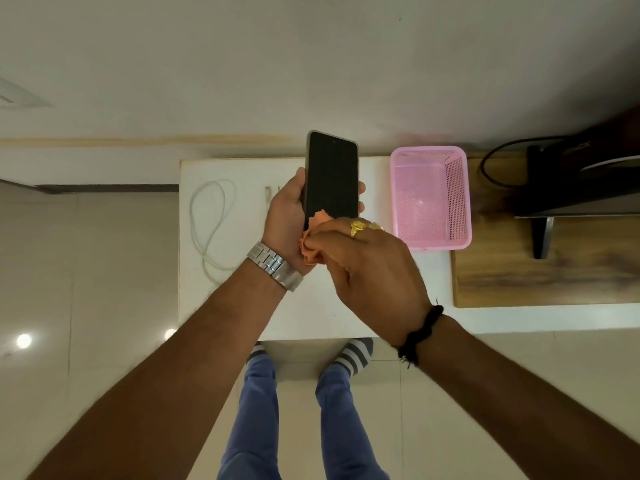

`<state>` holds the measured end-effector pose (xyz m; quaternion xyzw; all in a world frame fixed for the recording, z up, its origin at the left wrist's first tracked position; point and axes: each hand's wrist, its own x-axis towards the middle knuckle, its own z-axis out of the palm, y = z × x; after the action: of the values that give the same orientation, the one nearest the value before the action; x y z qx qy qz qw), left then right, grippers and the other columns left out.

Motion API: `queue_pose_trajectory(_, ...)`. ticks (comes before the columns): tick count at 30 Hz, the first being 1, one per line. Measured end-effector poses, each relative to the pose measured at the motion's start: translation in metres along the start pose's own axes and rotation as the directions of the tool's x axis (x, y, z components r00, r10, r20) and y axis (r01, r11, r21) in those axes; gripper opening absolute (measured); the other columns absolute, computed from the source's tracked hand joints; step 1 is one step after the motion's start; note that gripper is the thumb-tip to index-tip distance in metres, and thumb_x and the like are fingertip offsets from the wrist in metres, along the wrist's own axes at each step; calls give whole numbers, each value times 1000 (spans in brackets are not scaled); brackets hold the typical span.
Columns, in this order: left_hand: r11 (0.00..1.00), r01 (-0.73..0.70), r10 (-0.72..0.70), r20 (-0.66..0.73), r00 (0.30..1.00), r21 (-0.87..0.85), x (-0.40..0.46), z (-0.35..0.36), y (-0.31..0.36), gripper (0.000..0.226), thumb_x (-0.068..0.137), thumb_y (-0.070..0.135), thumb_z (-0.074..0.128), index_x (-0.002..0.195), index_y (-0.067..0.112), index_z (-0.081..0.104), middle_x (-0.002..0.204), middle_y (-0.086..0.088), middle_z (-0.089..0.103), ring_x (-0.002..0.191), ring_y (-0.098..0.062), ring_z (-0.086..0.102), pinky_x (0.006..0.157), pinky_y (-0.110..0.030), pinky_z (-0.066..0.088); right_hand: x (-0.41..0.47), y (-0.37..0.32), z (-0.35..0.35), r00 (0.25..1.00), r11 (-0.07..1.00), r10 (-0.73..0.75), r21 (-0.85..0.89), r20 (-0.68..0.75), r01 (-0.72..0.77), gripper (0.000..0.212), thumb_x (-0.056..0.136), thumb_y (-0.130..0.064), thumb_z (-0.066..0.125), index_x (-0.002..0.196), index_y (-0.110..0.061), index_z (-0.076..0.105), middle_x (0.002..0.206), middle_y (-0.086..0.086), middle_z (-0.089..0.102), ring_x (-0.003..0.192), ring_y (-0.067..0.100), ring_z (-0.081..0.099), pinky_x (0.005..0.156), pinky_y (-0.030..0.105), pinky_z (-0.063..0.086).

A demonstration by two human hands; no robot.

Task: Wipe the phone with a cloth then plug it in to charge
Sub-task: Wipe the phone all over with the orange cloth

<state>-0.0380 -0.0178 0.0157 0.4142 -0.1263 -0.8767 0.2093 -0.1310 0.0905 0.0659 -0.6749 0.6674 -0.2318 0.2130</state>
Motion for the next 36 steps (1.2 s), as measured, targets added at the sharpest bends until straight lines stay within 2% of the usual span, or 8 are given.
queue_pose_trajectory(6,997,38,-38,1,999,-60,-4,-1,-5,61,106,57,33,127,13,70,114,-16,72,96,-29,70,83,-41,57,16,5,-15,1000,1000,9,-24,-3,-9,15,89,-4,71,101,-12,76,99,10,77,85,30,73,80,42,63)
queue_pose_trajectory(9,996,64,-61,37,997,-67,-7,6,-22,52,106,51,37,107,20,79,107,-11,75,97,-31,68,83,-45,55,66,28,-24,969,981,196,39,-149,-192,24,96,-7,54,104,-17,76,103,3,74,93,22,69,85,41,55)
queue_pose_trajectory(11,995,67,-64,45,997,-71,-8,5,-22,51,106,51,37,110,21,77,113,-12,73,101,-33,64,85,-48,53,74,34,-25,953,967,249,92,-171,-236,26,95,-7,54,104,-17,77,106,1,74,98,20,68,89,39,54)
queue_pose_trajectory(15,987,76,-77,-2,997,-143,-8,-6,-9,53,104,52,44,131,13,67,120,-12,70,111,-29,67,98,-41,52,26,-2,-6,993,995,96,41,-62,-94,19,96,-8,61,104,-18,74,104,1,75,92,19,70,86,38,59)
queue_pose_trajectory(21,995,74,-72,28,997,-62,-15,3,-23,46,106,50,39,114,19,72,110,-12,72,94,-32,67,77,-47,57,79,29,-24,956,969,240,104,-171,-225,27,94,-3,56,105,-16,77,105,0,75,98,17,69,91,37,54)
queue_pose_trajectory(27,993,41,-39,20,999,-109,-14,-4,-15,45,104,45,45,95,19,80,98,-7,75,92,-23,73,80,-36,58,40,-7,-11,990,992,101,80,-102,-93,22,93,-5,58,100,-16,76,105,0,76,95,19,70,87,39,58)
queue_pose_trajectory(32,996,61,-60,21,998,-61,-16,-2,-28,51,107,50,38,104,23,80,107,-11,76,92,-30,70,78,-47,58,78,24,-21,953,965,253,110,-168,-237,30,91,-1,55,102,-17,77,103,-3,75,98,17,69,89,39,55)
queue_pose_trajectory(36,994,40,-38,20,999,-106,-16,-8,-22,47,105,46,43,105,19,81,109,-10,75,99,-27,73,87,-41,58,46,-1,-8,981,986,163,43,-109,-159,26,94,-7,56,102,-21,76,109,-3,75,96,19,70,86,39,57)
